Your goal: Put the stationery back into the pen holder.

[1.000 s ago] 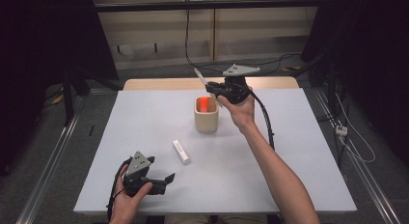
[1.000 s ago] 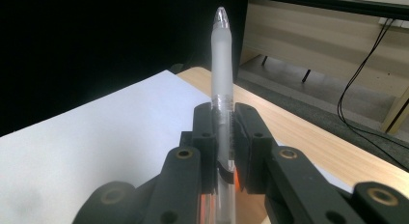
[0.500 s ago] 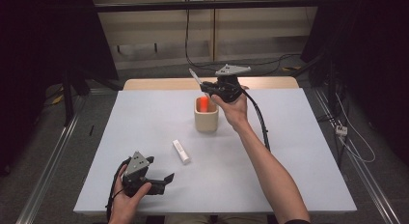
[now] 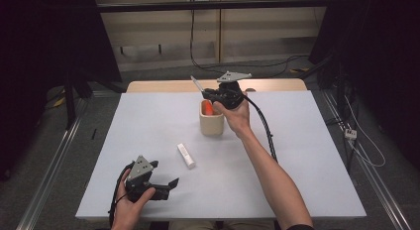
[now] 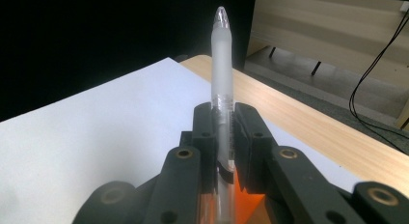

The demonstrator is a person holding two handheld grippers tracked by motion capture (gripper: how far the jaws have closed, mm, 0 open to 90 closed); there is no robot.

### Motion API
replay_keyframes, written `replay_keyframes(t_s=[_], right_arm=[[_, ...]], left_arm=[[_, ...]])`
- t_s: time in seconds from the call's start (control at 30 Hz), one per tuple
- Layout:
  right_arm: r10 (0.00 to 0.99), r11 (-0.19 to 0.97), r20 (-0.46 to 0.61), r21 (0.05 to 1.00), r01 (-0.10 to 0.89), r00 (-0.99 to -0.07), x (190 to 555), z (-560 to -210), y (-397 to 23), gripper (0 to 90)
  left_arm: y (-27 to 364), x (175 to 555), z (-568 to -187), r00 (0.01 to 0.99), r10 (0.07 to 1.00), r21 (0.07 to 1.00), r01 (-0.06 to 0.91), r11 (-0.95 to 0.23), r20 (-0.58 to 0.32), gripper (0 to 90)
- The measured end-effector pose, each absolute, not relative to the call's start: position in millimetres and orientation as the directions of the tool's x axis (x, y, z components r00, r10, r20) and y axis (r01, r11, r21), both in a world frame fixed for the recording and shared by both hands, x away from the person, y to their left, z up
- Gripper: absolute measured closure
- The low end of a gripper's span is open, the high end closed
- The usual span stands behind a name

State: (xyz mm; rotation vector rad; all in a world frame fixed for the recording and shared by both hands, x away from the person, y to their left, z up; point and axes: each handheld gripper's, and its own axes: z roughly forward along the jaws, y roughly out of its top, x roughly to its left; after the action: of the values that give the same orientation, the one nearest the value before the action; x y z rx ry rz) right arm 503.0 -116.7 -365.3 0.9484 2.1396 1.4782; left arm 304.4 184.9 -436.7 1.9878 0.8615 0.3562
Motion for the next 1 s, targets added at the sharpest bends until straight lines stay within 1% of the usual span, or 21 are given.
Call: replay_keyframes(t_s=[0.4, 0.5, 0.53, 0.6, 0.7, 0.77, 0.93, 1.0], right_arm=[[0.701, 0.253, 0.058, 0.911, 0.324, -0.711, 500, -381, -117, 80.3], [0.703, 0.245, 0.062, 0.914, 0.323, -0.708, 499, -383, -118, 79.8], [0.704, 0.237, 0.071, 0.914, 0.329, -0.706, 499, -383, -119, 77.9], [0.710, 0.237, 0.068, 0.914, 0.329, -0.701, 499, -383, -120, 69.8], [0.713, 0.232, 0.063, 0.919, 0.320, -0.698, 498, -379, -121, 63.9], [0.717, 0.227, 0.064, 0.920, 0.319, -0.694, 496, -376, -123, 55.9], [0.722, 0.230, 0.066, 0.916, 0.328, -0.689, 490, -372, -127, 46.4], [0.726, 0.231, 0.069, 0.913, 0.336, -0.685, 488, -371, -129, 44.1]], left_arm=[[185, 304, -437, 0.714, 0.695, 0.835, 0.432, -0.342, -0.085, 5.8], [184, 304, -437, 0.712, 0.696, 0.835, 0.434, -0.338, -0.088, 5.8], [184, 304, -436, 0.712, 0.696, 0.833, 0.435, -0.341, -0.087, 5.8], [185, 304, -436, 0.712, 0.696, 0.833, 0.435, -0.341, -0.087, 5.8], [185, 304, -437, 0.710, 0.699, 0.834, 0.434, -0.340, -0.084, 5.8], [185, 304, -437, 0.712, 0.697, 0.836, 0.431, -0.340, -0.084, 5.8], [185, 304, -436, 0.713, 0.696, 0.835, 0.433, -0.340, -0.086, 5.8], [185, 303, -436, 0.709, 0.699, 0.838, 0.433, -0.333, -0.088, 5.8]])
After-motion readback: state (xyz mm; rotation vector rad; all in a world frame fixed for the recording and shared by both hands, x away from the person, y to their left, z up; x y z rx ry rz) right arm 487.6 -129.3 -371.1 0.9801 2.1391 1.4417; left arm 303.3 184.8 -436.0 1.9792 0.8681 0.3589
